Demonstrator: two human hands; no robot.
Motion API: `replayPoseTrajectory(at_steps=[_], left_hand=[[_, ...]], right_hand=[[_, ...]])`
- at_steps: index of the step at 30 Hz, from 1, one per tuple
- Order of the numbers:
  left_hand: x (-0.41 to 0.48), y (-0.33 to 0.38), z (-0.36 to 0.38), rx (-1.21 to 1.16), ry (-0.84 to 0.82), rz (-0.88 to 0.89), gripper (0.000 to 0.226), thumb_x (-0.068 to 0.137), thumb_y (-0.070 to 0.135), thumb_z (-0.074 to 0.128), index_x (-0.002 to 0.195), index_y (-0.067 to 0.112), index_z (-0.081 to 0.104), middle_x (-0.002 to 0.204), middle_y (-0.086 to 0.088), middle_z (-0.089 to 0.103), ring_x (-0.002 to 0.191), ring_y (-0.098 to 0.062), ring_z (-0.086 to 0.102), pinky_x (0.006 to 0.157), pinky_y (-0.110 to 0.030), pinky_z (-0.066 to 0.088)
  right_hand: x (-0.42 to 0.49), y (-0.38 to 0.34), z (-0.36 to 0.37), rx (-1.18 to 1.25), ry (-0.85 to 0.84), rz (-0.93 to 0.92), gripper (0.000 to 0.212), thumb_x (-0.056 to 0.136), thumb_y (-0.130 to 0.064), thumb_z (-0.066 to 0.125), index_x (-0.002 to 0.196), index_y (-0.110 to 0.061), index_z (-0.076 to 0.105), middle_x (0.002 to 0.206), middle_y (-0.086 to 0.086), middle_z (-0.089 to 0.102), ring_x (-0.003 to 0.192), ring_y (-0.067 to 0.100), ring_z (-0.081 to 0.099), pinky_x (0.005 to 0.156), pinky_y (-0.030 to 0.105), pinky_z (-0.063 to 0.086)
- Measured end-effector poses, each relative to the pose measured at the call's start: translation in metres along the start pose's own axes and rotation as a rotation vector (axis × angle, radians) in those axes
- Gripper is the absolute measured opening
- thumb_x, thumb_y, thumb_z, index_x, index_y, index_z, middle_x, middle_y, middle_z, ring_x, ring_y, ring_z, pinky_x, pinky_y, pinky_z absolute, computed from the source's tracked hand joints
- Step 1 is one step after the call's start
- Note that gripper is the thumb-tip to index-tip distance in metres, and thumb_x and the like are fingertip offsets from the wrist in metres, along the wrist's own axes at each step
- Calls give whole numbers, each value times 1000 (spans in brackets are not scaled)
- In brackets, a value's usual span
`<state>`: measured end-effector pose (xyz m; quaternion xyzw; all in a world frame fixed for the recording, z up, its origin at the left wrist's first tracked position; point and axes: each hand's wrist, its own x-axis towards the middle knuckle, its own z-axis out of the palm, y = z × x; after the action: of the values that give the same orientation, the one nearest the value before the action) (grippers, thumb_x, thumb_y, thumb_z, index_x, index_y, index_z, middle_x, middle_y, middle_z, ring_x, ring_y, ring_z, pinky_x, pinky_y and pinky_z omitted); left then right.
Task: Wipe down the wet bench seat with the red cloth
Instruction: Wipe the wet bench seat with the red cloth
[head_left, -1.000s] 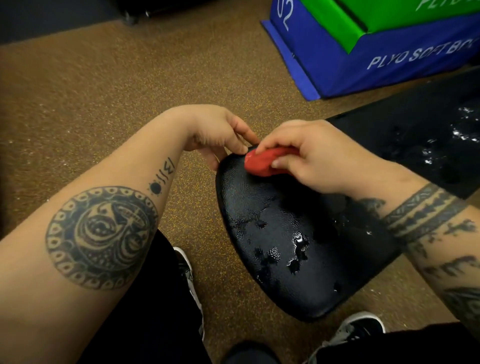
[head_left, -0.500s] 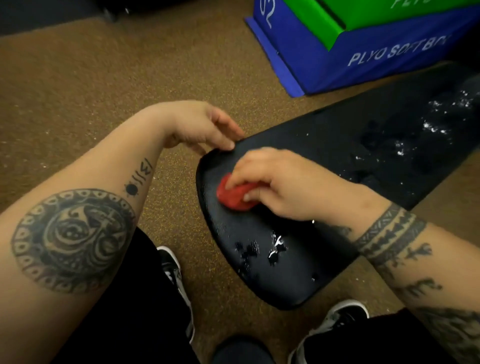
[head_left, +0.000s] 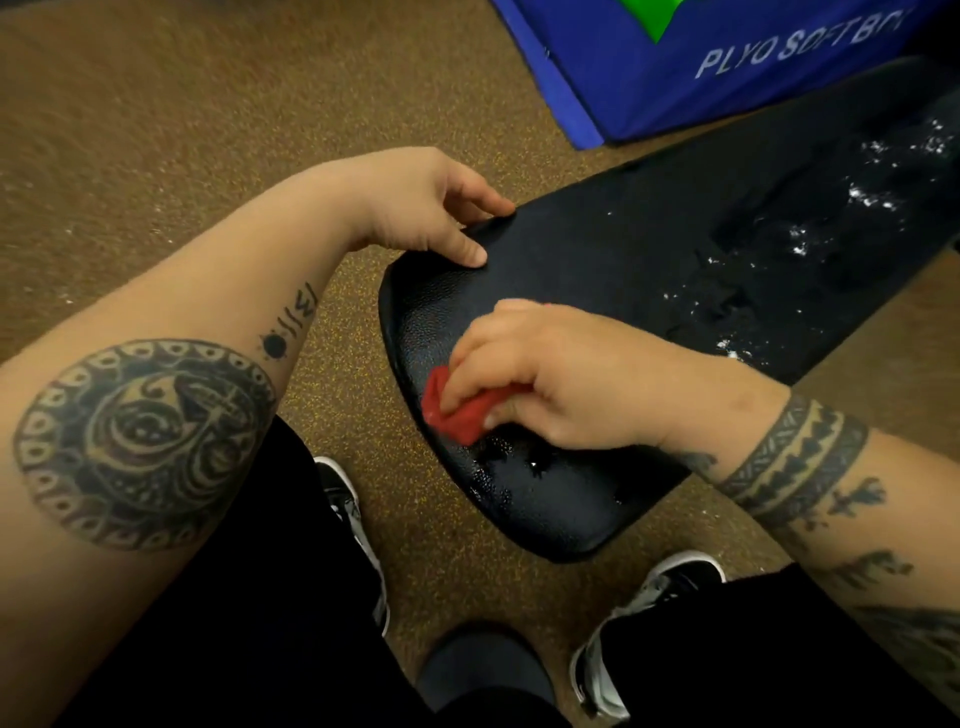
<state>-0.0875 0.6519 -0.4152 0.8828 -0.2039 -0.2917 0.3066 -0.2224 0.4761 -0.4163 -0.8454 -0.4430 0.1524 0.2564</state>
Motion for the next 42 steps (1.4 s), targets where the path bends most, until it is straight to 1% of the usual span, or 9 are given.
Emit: replayPoseTrajectory(at_steps=[5, 10, 12, 17, 23, 27, 32, 37, 42], left_hand=[[9, -11, -1, -20, -30, 5, 59, 78, 19, 84, 129, 40, 63, 121, 8, 70, 112, -8, 65, 109, -35, 45], [7, -12, -2, -56, -69, -3, 58, 82, 14, 80, 131, 39, 62, 124, 10, 69, 107, -2, 65, 107, -30, 45], [5, -11, -2, -37, -65, -8, 56, 81, 18, 81, 129, 42, 62, 124, 14, 68, 107, -2, 65, 107, -32, 45], [1, 6, 4, 11, 26, 39, 59, 80, 23, 81, 133, 38, 59, 123, 4, 67, 112, -11, 63, 101, -30, 47], [9, 21, 20, 265, 95, 252, 73, 77, 31, 84, 142, 29, 52, 159, -1, 36, 144, -17, 34, 110, -22, 23], [9, 21, 22, 348, 42, 277, 87, 64, 52, 81, 142, 26, 53, 156, -9, 39, 144, -22, 35, 118, -28, 21], [9, 26, 25, 362, 86, 395, 62, 70, 40, 87, 127, 27, 65, 155, -9, 41, 142, -23, 38, 114, -26, 23], [11, 38, 37, 445, 44, 459, 76, 61, 73, 56, 128, 36, 64, 157, -11, 38, 145, -33, 32, 121, -42, 22], [15, 41, 42, 445, 32, 435, 71, 64, 63, 64, 129, 36, 63, 158, -7, 37, 146, -30, 28, 119, -37, 20]], right_hand=[[-10, -19, 15, -96, -103, -48, 22, 82, -23, 74, 102, -31, 73, 106, -7, 62, 91, 21, 51, 79, 40, 47], [-32, -20, -1, 5, -335, -41, 29, 74, -13, 73, 98, -29, 75, 101, -9, 66, 91, 15, 54, 86, 12, 33], [-41, -11, -15, 67, -283, 19, 30, 75, -10, 76, 100, -27, 76, 100, -9, 68, 93, 11, 57, 90, 11, 33], [-32, -2, -18, -8, 37, 84, 29, 84, -18, 73, 112, -25, 74, 109, -2, 66, 100, 17, 59, 94, 30, 45], [-36, -10, 15, -84, -55, 30, 27, 82, -17, 71, 105, -30, 74, 108, -7, 64, 89, 23, 51, 77, 44, 48], [-60, -10, 7, -59, -132, 16, 31, 77, -11, 65, 99, -29, 76, 104, -9, 64, 87, 20, 49, 76, 43, 47], [-95, -6, -13, -35, -180, 153, 35, 73, -9, 61, 98, -28, 77, 102, -10, 64, 90, 18, 50, 76, 40, 48], [-97, -14, -13, -69, -20, 166, 33, 82, -8, 62, 105, -26, 75, 109, -5, 64, 93, 20, 52, 79, 39, 47], [-114, -21, 7, -43, -107, 180, 47, 71, -1, 51, 101, -27, 76, 112, -6, 62, 95, 21, 46, 81, 32, 43]])
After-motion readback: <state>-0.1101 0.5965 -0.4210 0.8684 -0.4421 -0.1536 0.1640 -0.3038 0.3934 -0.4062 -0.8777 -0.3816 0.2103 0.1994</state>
